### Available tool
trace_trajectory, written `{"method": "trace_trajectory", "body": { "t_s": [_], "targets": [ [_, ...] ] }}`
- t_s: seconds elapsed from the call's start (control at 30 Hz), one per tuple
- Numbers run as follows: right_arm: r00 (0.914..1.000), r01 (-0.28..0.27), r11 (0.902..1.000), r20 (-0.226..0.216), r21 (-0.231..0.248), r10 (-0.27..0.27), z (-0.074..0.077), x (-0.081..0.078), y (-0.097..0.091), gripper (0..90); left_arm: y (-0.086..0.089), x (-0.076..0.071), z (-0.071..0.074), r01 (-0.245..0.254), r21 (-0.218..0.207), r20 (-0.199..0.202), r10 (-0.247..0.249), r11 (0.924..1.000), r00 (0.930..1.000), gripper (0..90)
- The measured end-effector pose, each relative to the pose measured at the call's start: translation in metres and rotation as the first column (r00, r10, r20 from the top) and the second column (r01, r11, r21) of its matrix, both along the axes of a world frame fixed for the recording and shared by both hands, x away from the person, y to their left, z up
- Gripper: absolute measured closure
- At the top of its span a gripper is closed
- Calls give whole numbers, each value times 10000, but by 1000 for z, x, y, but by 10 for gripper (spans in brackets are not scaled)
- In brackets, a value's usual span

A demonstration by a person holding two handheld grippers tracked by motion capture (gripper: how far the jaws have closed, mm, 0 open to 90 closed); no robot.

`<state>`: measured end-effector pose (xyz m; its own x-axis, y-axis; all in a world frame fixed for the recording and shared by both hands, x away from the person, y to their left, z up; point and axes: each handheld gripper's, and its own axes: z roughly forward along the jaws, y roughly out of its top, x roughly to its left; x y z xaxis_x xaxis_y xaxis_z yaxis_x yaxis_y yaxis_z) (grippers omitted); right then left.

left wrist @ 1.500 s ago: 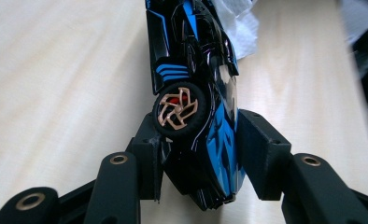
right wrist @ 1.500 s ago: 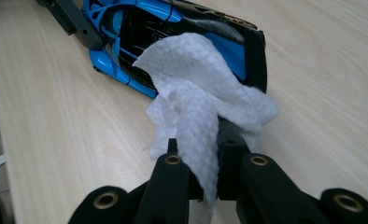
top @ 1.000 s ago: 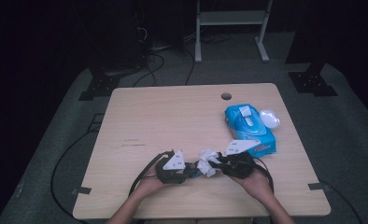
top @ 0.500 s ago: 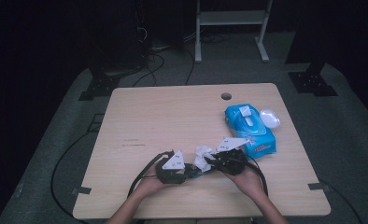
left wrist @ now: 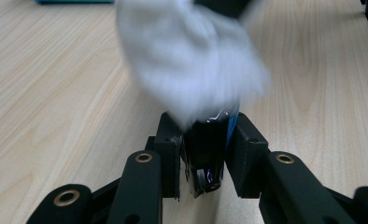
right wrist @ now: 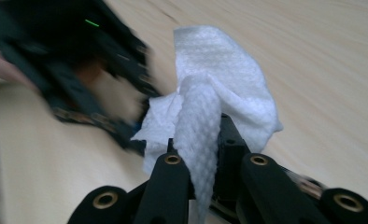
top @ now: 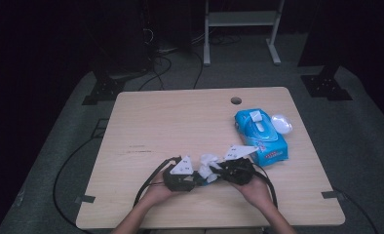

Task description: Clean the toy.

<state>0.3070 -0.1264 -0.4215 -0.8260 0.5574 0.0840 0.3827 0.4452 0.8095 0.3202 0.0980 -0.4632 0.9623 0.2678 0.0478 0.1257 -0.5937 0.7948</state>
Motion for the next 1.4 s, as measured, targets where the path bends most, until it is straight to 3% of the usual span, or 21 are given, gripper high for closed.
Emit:
{"method": "trace_trajectory", "body": {
  "t_s": [0.07, 0.1, 0.17, 0.23, 0.3, 0.37, 0.43, 0.47, 0.53, 0.63, 0.7, 0.73, 0.83, 0.93, 1.03, 1.1, 1.13, 1.2, 1.3, 1.4],
  "targets": [
    [9993, -317, 9995, 174, -23, 318, -1, -5, 13, 840, 0, -1, 1, 30, 105, 121, -32, 9999, 9999, 683],
    [9986, -518, 9987, 45, -36, 518, -1, -5, 17, 840, 0, -1, 1, 22, 146, 152, -25, 9999, 9999, 684],
    [9984, -478, 9982, 275, -361, 488, 1, -5, 17, 840, 1, -2, 0, 32, 161, 166, -35, 9999, 9999, 689],
    [9988, -86, 9979, 486, -636, 117, 4, -3, 8, 840, 2, -1, 0, 3, 91, 124, -5, 10000, 9999, 692],
    [9943, 689, 9903, 896, -1209, -582, 4, 0, -8, 841, 2, 0, 0, -6, 86, 139, 4, 10000, 9999, 695],
    [9959, 867, 9939, 315, -674, -848, 3, 5, -25, 841, 1, 0, -1, 23, 81, 106, -24, 10000, 9999, 700],
    [9939, 1018, 9919, 494, -761, -982, 2, 2, -24, 841, 0, 0, -1, 32, 125, 132, -33, 9999, 9999, 702],
    [9945, 926, 9927, 557, -776, -884, 2, 1, -20, 841, 0, 0, -1, 22, 106, 118, -23, 9999, 9999, 702],
    [9991, 373, 9990, 217, -264, -368, 1, -2, -9, 841, 0, 0, -1, -22, 68, 52, 21, 10000, 10000, 703],
    [9983, 33, 9975, 580, -710, 8, 2, -5, 4, 840, 2, 0, -1, -39, 133, 67, 38, 9999, 10000, 704],
    [9985, 46, 9974, 539, -723, -7, 4, -4, 2, 840, 3, 0, 0, -51, 130, 76, 50, 9999, 10000, 704],
    [9980, 278, 9971, 586, -706, -237, 5, -2, -4, 840, 3, 0, 0, -53, 135, 83, 52, 9999, 10000, 704],
    [9856, 1503, 9807, 973, -1252, -1386, 6, 2, -35, 841, 4, 1, -1, -36, 120, 51, 35, 9999, 10000, 704],
    [9815, 1868, 9784, 583, -883, -1821, 5, 6, -49, 841, 4, 2, -1, -25, 71, -10, 25, 10000, 10000, 704],
    [9928, 1164, 9924, 330, -399, -1151, 3, 2, -33, 841, 4, 2, -1, -19, 104, 8, 19, 9999, 10000, 704],
    [9978, 549, 9969, 403, -554, -527, 0, -2, -16, 841, 4, 1, -1, -61, 112, 3, 61, 9999, 10000, 703],
    [9972, 436, 9962, 636, -753, -388, 0, -4, -10, 841, 5, 1, -1, -65, 115, 10, 65, 9999, 10000, 703],
    [9972, 429, 9956, 639, -830, -376, 2, -3, -10, 840, 6, 1, -1, -60, 120, 44, 59, 9999, 10000, 703],
    [9925, 1082, 9898, 676, -928, -1022, 2, 3, -30, 841, 7, 1, 0, -28, 153, 51, 27, 9999, 10000, 703],
    [9832, 1782, 9813, 519, -723, -1747, 2, 7, -53, 840, 7, 2, -1, 5, 113, 38, -5, 9999, 10000, 703]
  ]
}}
